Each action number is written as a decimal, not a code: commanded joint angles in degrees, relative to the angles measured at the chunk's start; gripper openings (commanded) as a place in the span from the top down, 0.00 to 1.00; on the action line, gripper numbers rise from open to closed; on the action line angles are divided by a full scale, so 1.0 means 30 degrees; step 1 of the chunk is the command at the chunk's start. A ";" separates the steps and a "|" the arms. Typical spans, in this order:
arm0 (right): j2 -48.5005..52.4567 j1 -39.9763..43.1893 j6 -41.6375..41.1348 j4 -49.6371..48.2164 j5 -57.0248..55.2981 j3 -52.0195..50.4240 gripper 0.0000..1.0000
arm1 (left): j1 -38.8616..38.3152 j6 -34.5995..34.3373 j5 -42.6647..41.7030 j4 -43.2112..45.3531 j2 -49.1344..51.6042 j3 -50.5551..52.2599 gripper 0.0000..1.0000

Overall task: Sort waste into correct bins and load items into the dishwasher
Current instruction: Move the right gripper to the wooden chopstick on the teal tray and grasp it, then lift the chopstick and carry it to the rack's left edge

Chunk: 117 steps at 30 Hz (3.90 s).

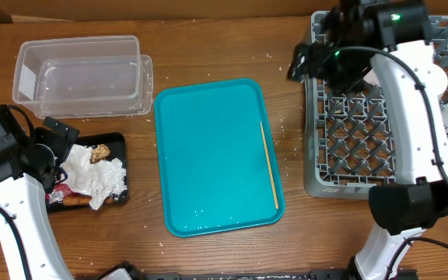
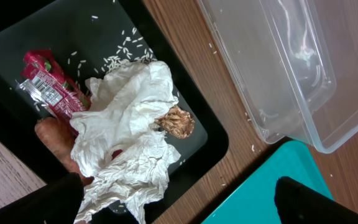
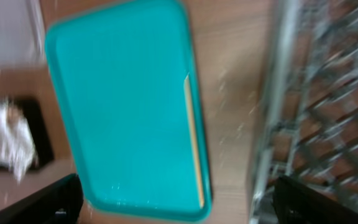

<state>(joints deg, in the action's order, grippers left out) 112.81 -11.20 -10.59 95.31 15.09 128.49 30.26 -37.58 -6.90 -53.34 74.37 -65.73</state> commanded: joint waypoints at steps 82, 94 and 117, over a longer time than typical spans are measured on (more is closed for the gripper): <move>0.2900 -0.7402 -0.3293 -1.2029 -0.4779 -1.4775 0.96 | 0.0029 -0.0189 -0.0007 0.0000 0.0007 -0.0321 0.00; 0.1625 -0.5377 -0.3344 -0.9129 -0.3657 -0.9646 0.96 | 0.0029 -0.0189 -0.0007 0.0000 0.0007 -0.0321 0.00; 0.0357 0.2674 0.2616 -1.3362 -0.5005 -0.5770 0.96 | 0.0029 -0.0182 -0.0007 -0.0007 0.0007 -0.0321 0.00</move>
<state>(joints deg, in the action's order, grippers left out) 111.74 -3.05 -5.02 57.08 3.60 110.89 30.26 -37.58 -6.87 -53.34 74.37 -65.73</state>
